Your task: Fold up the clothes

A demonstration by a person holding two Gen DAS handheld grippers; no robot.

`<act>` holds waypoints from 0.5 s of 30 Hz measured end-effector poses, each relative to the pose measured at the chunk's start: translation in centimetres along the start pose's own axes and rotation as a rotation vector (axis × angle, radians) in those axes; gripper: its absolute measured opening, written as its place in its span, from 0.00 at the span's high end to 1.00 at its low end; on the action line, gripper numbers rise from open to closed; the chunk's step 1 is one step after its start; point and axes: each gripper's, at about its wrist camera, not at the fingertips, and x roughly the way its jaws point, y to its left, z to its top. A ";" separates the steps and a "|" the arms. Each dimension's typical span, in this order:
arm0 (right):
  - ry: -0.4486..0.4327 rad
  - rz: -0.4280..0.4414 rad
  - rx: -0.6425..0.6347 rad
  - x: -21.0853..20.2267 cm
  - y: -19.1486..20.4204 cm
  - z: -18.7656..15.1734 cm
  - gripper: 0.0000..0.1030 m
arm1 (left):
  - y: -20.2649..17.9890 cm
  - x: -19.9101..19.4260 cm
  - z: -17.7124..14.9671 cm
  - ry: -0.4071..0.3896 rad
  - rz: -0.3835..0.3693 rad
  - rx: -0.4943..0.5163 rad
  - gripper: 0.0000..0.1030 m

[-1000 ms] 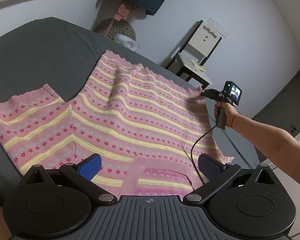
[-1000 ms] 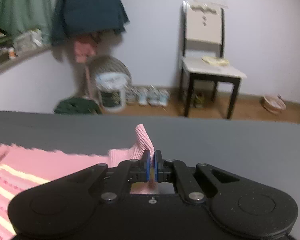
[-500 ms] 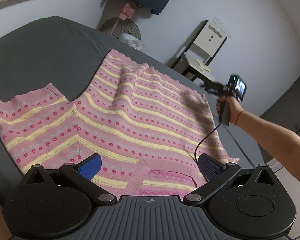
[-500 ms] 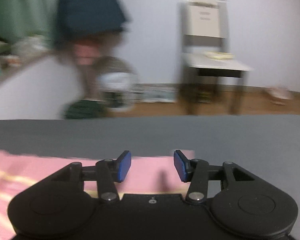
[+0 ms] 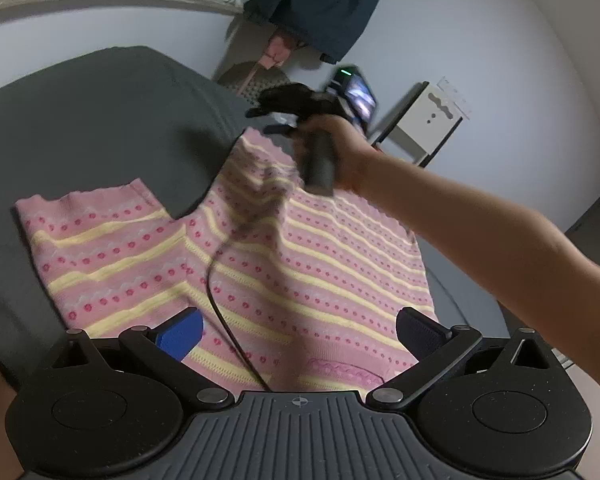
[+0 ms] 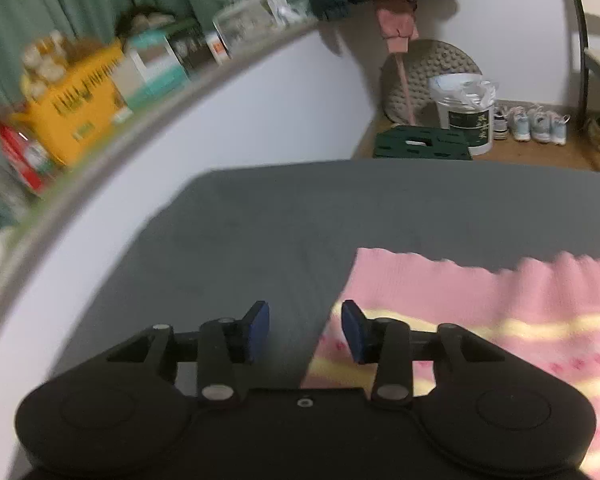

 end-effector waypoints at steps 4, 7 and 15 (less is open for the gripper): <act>0.061 -0.196 -0.101 4.7 1.7 -0.1 0.74 | 1.1 -0.5 0.1 -0.021 -0.002 -0.043 0.00; 0.059 -0.254 -0.094 6.2 1.5 -0.6 0.88 | 1.8 -0.7 0.2 -0.030 0.007 -0.071 0.00; -0.078 0.013 0.040 4.5 0.5 0.5 0.97 | 1.4 -1.5 0.4 -0.068 0.002 -0.044 0.00</act>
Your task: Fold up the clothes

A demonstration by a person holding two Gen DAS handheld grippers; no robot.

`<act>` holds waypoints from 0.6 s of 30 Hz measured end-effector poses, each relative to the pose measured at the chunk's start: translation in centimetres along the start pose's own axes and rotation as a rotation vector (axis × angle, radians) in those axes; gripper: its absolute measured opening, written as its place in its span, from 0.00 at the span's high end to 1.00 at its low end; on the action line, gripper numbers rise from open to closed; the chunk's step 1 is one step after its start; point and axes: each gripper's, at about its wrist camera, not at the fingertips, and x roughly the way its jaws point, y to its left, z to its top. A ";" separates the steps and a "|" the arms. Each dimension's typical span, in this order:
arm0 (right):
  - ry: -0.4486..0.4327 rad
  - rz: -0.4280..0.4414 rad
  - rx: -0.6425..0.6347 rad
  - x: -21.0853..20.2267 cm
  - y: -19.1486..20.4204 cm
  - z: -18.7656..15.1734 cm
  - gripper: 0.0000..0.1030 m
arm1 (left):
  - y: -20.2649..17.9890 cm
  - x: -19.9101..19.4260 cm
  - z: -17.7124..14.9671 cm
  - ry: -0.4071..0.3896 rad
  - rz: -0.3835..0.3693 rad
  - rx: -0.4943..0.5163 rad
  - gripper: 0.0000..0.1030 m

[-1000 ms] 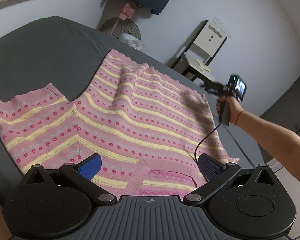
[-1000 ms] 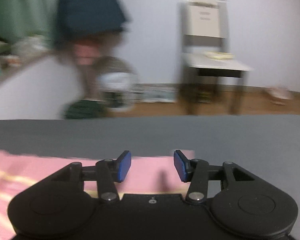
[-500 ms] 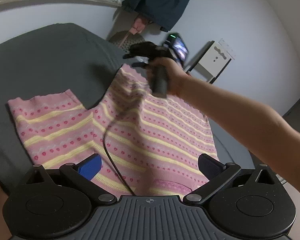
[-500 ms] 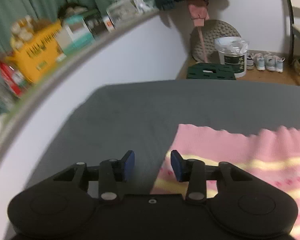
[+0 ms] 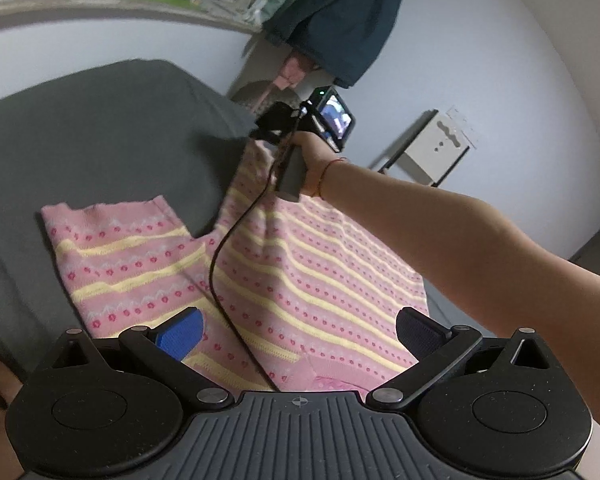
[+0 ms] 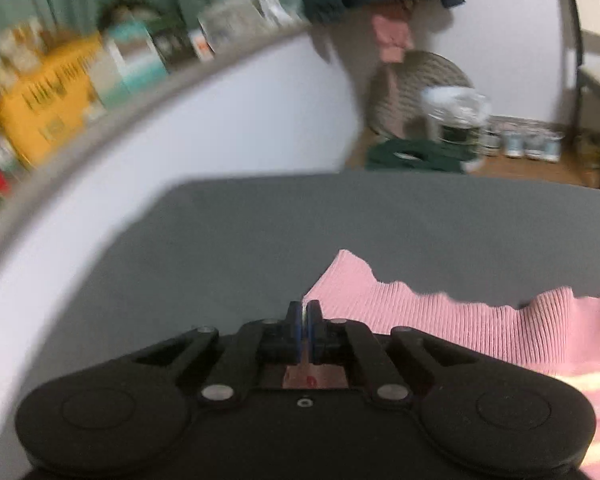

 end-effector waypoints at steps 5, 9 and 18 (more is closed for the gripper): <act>0.057 0.005 0.086 0.8 -1.6 -0.8 0.47 | 0.0 0.2 0.0 0.011 0.013 -0.004 0.00; 0.011 0.172 0.071 -1.8 -3.1 -0.2 0.46 | 1.1 0.5 0.0 0.013 0.067 -0.053 0.00; 0.172 0.605 0.086 -16.4 -8.9 -6.9 0.46 | 6.4 0.5 0.5 -0.134 0.288 -0.272 0.00</act>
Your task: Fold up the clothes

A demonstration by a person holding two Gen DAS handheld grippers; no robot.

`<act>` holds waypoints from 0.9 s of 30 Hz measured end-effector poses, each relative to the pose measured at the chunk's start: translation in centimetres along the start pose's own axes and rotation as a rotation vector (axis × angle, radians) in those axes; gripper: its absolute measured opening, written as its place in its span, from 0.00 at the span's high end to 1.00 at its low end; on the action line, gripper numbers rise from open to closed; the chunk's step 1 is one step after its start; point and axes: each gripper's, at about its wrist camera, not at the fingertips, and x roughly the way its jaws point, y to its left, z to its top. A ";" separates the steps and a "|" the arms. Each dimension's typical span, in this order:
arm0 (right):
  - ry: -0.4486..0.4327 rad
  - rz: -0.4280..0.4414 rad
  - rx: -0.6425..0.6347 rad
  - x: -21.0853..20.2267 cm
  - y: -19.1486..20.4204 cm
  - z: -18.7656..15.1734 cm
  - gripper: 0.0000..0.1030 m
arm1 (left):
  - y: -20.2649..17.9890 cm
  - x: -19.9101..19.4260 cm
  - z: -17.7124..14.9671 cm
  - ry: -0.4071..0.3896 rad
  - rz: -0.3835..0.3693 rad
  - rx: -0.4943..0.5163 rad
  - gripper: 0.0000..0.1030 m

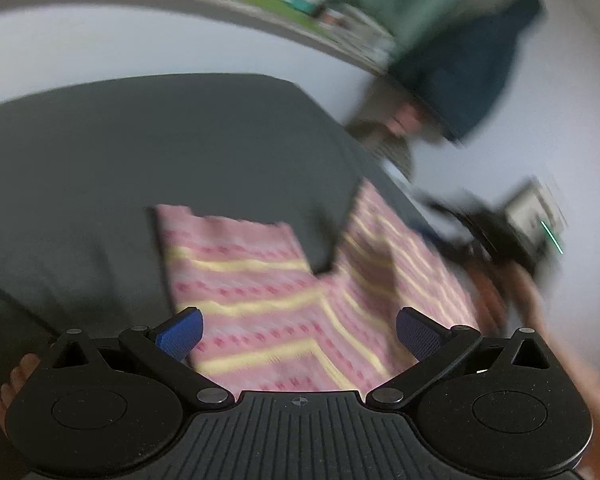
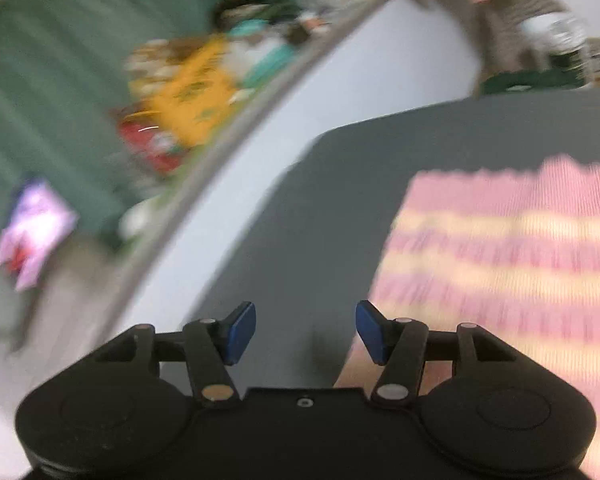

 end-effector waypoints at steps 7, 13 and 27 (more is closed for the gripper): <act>-0.105 0.202 0.109 -14.2 2.1 -10.6 0.46 | 4.6 4.8 2.0 -0.046 0.122 -0.023 0.00; -0.213 0.254 0.189 -18.9 1.0 -17.2 0.35 | 4.1 7.9 2.6 -0.045 0.226 0.096 0.49; -0.038 0.372 0.235 -16.9 -0.3 -20.1 0.35 | 2.9 8.4 2.6 -0.171 0.344 0.114 0.96</act>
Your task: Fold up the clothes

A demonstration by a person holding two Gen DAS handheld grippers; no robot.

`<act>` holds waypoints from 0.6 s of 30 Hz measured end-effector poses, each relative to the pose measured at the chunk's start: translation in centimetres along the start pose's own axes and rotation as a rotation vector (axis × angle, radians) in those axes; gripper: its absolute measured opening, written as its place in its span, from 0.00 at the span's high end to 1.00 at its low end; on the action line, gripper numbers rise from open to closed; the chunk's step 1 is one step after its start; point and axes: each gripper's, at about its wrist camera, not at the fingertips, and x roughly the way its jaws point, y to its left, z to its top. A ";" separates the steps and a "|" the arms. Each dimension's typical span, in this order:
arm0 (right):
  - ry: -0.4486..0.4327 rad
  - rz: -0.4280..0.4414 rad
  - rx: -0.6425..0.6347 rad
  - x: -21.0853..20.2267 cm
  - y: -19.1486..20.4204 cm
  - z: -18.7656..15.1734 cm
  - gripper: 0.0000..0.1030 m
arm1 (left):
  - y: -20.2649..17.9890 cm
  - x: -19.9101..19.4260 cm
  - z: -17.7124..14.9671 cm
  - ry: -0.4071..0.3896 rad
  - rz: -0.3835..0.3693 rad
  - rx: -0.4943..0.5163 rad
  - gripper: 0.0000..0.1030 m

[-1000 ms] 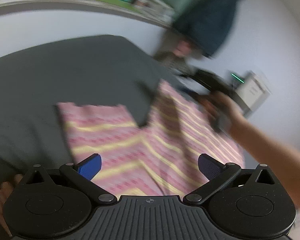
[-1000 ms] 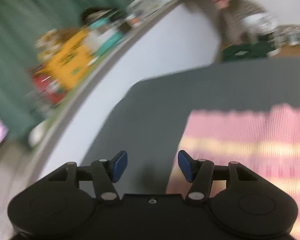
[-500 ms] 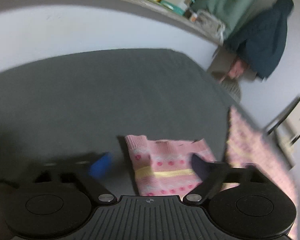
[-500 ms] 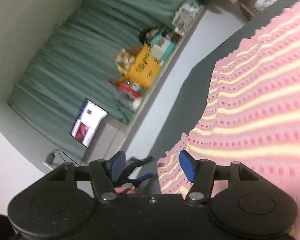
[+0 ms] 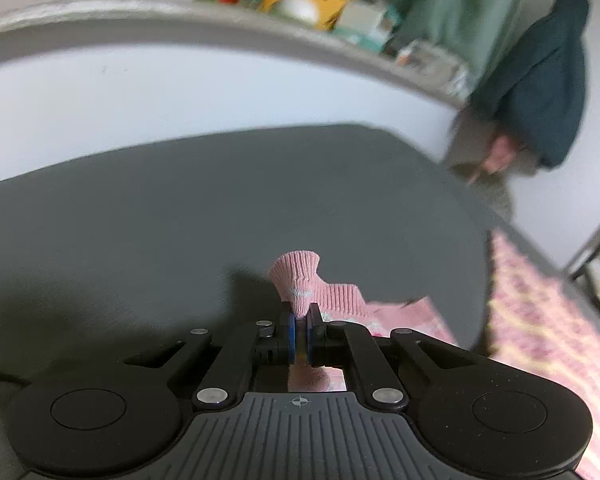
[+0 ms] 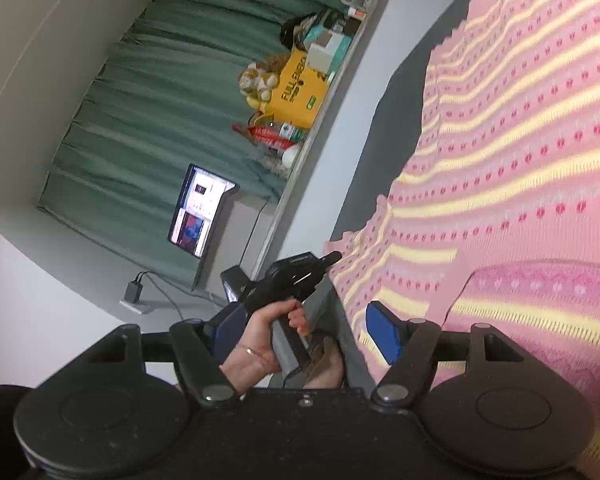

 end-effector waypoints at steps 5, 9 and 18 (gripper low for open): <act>0.017 -0.006 0.014 -0.2 -0.5 0.0 0.35 | 0.4 1.5 -0.3 0.055 0.026 -0.058 0.87; 0.014 -0.014 0.034 -0.8 -1.0 0.2 0.35 | 0.0 1.8 -0.4 0.055 0.001 -0.081 0.59; 0.003 -0.025 0.048 -1.2 -1.0 0.4 0.35 | -2.8 0.3 -1.1 0.008 -0.035 0.131 0.98</act>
